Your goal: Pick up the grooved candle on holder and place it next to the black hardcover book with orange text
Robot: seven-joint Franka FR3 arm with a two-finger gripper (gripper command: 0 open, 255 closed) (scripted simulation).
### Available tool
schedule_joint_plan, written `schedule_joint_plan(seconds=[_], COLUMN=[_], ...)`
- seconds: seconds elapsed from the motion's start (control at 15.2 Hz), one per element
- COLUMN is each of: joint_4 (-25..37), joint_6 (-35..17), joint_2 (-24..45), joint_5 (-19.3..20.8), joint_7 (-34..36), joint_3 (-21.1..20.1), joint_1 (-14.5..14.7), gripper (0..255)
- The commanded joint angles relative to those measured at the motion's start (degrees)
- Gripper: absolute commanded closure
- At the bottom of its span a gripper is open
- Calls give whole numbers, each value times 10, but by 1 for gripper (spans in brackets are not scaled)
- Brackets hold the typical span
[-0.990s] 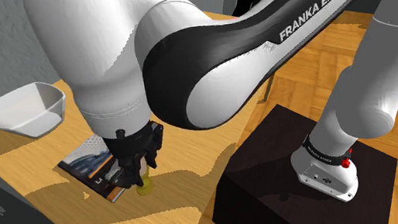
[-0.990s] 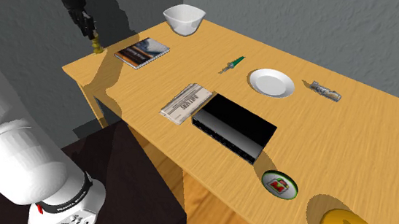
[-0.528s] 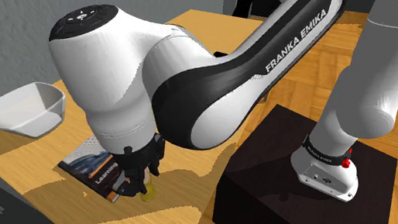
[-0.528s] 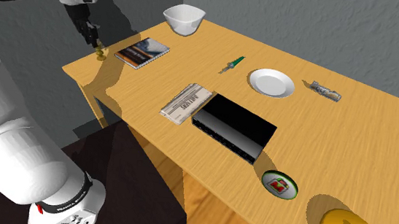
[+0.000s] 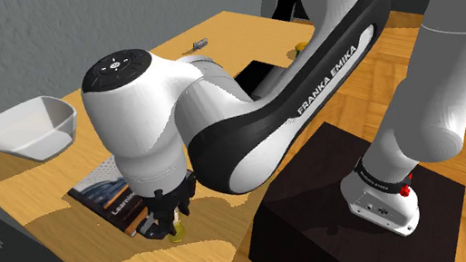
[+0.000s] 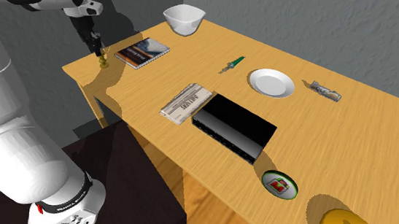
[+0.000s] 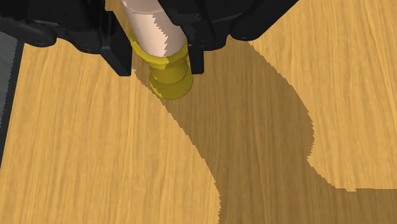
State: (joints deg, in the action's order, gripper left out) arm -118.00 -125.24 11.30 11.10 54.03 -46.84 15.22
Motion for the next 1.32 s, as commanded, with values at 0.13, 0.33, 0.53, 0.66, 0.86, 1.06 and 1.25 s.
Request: schedule_joint_plan(seconds=[0.13,0.33,0.53,0.66,0.86,1.06,1.25], joint_4=[0,0,0,0,17,36,36], joint_6=[-2,-2,-2,-2,31,61,61], joint_2=[2,2,2,2,-22,-41,-41], joint_5=[2,2,2,2,-22,-40,-40], joint_7=[1,1,1,1,-15,-28,-28], joint_3=[1,1,1,1,-7,-11,-11], joint_1=[1,1,1,1,-7,-12,-12], gripper=[255,255,0,0,0,0,0])
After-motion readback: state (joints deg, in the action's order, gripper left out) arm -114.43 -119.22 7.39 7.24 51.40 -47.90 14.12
